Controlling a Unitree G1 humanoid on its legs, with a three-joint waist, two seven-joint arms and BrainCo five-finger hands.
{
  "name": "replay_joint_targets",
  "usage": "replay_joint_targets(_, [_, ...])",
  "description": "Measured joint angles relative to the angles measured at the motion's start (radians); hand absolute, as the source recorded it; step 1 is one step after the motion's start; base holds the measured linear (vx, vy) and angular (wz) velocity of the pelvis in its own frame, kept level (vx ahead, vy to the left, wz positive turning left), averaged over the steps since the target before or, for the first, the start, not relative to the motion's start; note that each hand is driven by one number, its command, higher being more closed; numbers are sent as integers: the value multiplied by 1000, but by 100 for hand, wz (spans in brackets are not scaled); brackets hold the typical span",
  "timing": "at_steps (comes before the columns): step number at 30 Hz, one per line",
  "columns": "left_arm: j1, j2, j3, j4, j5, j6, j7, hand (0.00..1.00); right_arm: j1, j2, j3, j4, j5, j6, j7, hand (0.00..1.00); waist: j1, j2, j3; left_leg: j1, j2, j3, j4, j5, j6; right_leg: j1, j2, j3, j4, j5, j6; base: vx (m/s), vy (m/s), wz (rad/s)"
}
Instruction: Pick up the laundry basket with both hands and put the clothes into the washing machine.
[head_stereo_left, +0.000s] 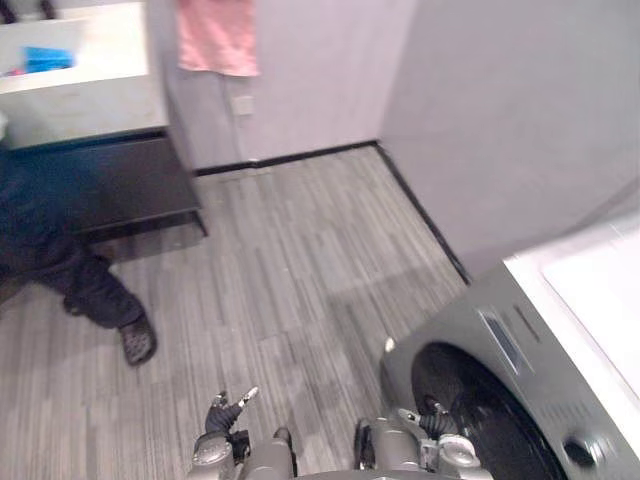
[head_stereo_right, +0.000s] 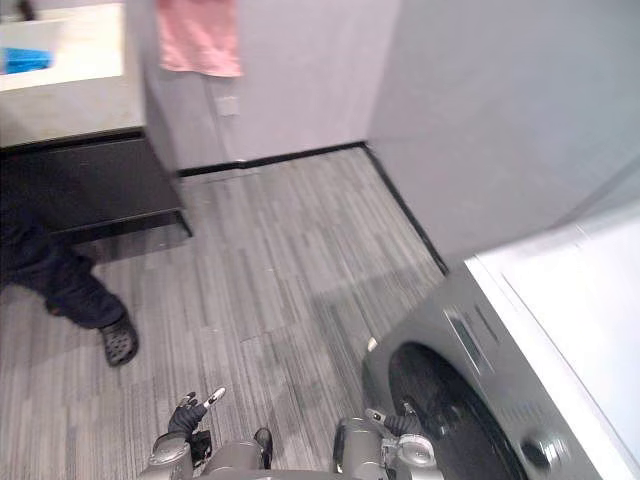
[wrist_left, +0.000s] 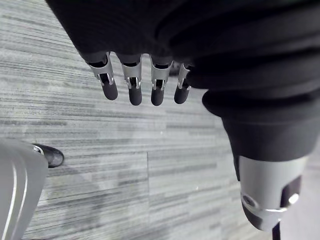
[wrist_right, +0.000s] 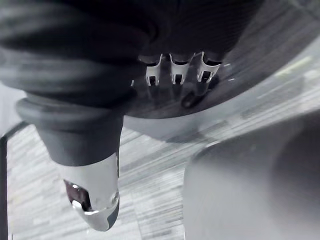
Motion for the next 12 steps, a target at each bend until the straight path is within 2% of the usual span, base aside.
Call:
replay_joint_targets(1, [5, -22, 19, -4, 0, -1, 2, 0, -4, -1, -2, -4, 0, -1, -1, 0, 11, 38, -1, -16, 30, -4, 46, -3, -14, 36, 10, -70, -26, -7, -9, 343, -233, 148])
replay_joint_targets(2, [5, -32, 29, -5, 0, -1, 3, 0, -10, -3, -2, -13, 0, -2, -1, 0, 21, 47, -1, -39, 41, 13, 86, 6, -27, 47, 12, -98, -38, -10, -15, 401, -282, 104])
replay_joint_targets(4, [6, -65, 82, -18, -2, 2, 8, 0, -36, -2, 0, -34, 1, -5, -1, 0, 34, 70, 17, -117, 119, 130, 262, 37, -76, 135, 37, -172, -94, -11, -34, 333, -246, 84])
replay_joint_targets(7, [13, -63, 98, -34, -3, 1, 18, 0, -39, 13, -1, -58, 3, -5, -3, 0, 43, 51, 27, -119, 201, 302, 313, 17, -56, 253, 40, -223, -151, -17, -46, 218, -123, 52])
replay_joint_targets(8, [11, -70, 97, -35, -3, 1, 18, 0, -40, 8, -3, -72, 6, -6, -3, 0, 49, 55, 25, -118, 215, 342, 260, 28, -50, 265, 39, -235, -156, -17, -45, 122, -31, 28])
replay_joint_targets(9, [3, -79, 97, -35, -3, 1, 18, 0, -44, 2, -9, -80, 7, -6, -3, 0, 53, 68, 18, -121, 224, 364, 184, 83, -38, 263, 44, -247, -157, -17, -44, 135, 16, 31])
replay_joint_targets(10, [-9, -84, 97, -31, -1, 2, 18, 0, -48, -1, -24, -89, 8, -4, -3, 0, 53, 86, 6, -119, 217, 379, 106, 128, -9, 262, 46, -259, -161, -28, -27, 162, 74, 47])
replay_joint_targets(11, [-19, -79, 95, -32, 6, 1, 18, 0, -50, 9, -40, -89, 7, -2, -3, 0, 49, 64, 6, -83, 183, 378, 18, 133, -3, 259, 33, -271, -172, -30, -24, 157, 78, 51])
replay_joint_targets(12, [-22, -75, 95, -31, 9, 1, 17, 0, -50, 16, -41, -88, 7, -1, -3, 0, 50, 55, 6, -68, 168, 376, -25, 137, 1, 260, 27, -279, -177, -32, -22, 105, 52, 35])
